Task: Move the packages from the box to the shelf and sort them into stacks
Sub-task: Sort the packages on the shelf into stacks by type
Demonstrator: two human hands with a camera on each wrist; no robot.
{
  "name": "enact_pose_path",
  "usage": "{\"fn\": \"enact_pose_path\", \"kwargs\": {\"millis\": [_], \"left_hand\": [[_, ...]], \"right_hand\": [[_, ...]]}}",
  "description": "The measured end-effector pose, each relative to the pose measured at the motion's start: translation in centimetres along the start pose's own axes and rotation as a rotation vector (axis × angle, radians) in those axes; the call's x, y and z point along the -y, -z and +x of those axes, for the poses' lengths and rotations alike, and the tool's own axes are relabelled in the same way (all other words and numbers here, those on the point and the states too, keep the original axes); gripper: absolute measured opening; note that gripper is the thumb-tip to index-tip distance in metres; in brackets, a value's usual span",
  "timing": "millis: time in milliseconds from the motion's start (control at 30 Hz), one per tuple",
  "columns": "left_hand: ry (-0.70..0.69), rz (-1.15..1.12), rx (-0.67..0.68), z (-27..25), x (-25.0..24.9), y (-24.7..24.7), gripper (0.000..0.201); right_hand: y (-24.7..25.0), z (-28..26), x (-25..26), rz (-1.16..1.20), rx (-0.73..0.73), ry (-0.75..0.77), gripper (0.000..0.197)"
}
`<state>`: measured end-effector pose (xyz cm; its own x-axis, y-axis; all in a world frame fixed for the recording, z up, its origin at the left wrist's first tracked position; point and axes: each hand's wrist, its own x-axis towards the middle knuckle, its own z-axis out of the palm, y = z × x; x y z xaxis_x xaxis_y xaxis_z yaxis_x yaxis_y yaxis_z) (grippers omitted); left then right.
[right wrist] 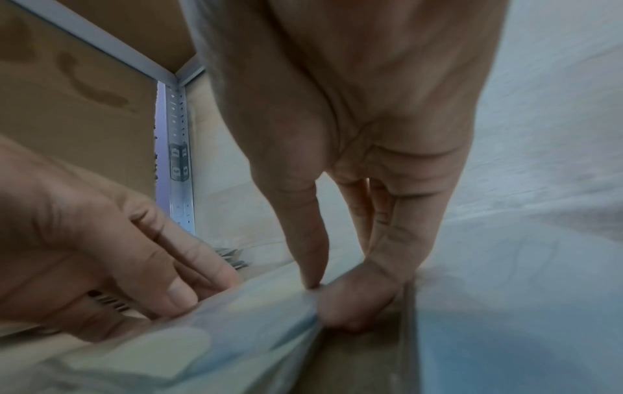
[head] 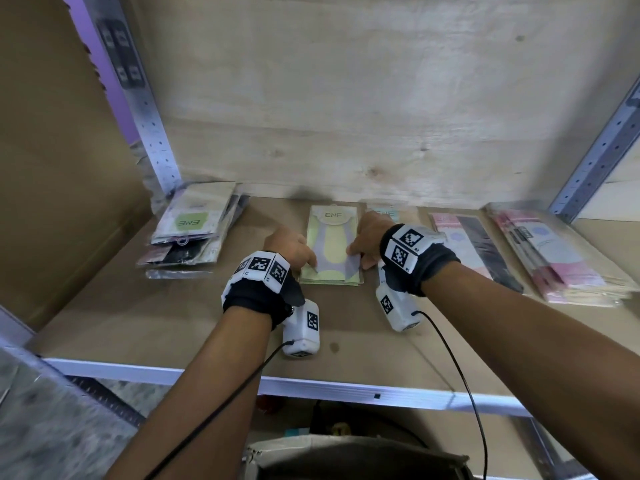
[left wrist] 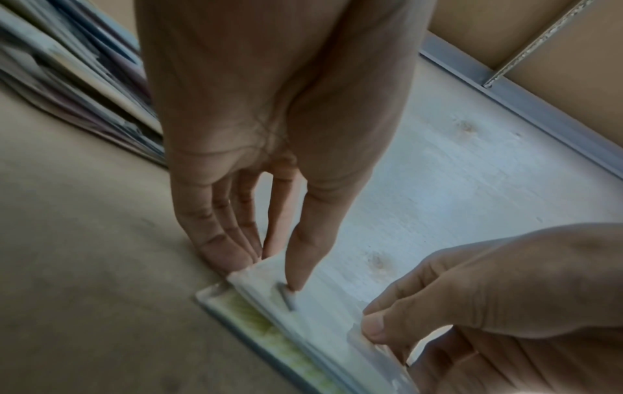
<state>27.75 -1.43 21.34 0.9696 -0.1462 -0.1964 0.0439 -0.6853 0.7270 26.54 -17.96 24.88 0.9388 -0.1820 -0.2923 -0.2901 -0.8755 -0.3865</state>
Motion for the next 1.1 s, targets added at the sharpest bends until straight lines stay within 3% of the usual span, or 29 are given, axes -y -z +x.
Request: {"fn": "enact_pose_path", "kwargs": {"millis": [200, 333, 400, 533, 600, 700, 767, 833, 900, 967, 1100], "left_hand": [[0.009, -0.046, -0.046, -0.1, 0.2, 0.2, 0.019], [-0.047, -0.016, -0.109, -0.9, 0.4, 2.2, 0.016], [-0.064, -0.058, -0.182, -1.7, 0.7, 4.2, 0.016], [-0.111, -0.188, -0.39, -3.6, 2.3, 8.7, 0.005], [-0.09, -0.267, -0.48, -4.5, 3.8, 11.0, 0.012], [-0.04, -0.323, -0.577, -5.5, 6.0, 13.7, 0.019], [-0.014, -0.341, -0.584, -6.0, 7.4, 15.2, 0.013], [0.024, -0.31, -0.602, -6.4, 8.9, 16.2, 0.014], [0.049, -0.256, -0.619, -6.8, 10.2, 16.9, 0.018], [0.064, -0.245, -0.612, -7.1, 11.0, 17.2, 0.02], [-0.001, -0.23, -0.593, -7.3, 12.0, 17.5, 0.029]], "right_hand": [[-0.1, 0.4, 0.4, -0.045, 0.005, -0.005, 0.031], [0.7, -0.2, 1.1, -0.148, -0.121, 0.073, 0.027], [1.2, -0.3, 2.3, -0.077, -0.149, 0.133, 0.033], [1.1, -0.8, 6.2, 0.167, -0.086, 0.284, 0.021], [0.1, -0.7, 8.9, 0.23, -0.053, 0.319, 0.021], [-2.3, 0.2, 13.2, 0.431, 0.066, 0.288, 0.029], [-4.1, 0.8, 16.0, 0.492, 0.123, 0.255, 0.04], [-6.0, 1.3, 18.3, 0.548, 0.127, 0.208, 0.063], [-7.8, 2.0, 19.6, 0.508, 0.096, 0.201, 0.073], [-8.8, 2.4, 20.0, 0.431, 0.059, 0.221, 0.069], [-8.4, 2.5, 18.8, 0.59, 0.138, 0.163, 0.049]]}}
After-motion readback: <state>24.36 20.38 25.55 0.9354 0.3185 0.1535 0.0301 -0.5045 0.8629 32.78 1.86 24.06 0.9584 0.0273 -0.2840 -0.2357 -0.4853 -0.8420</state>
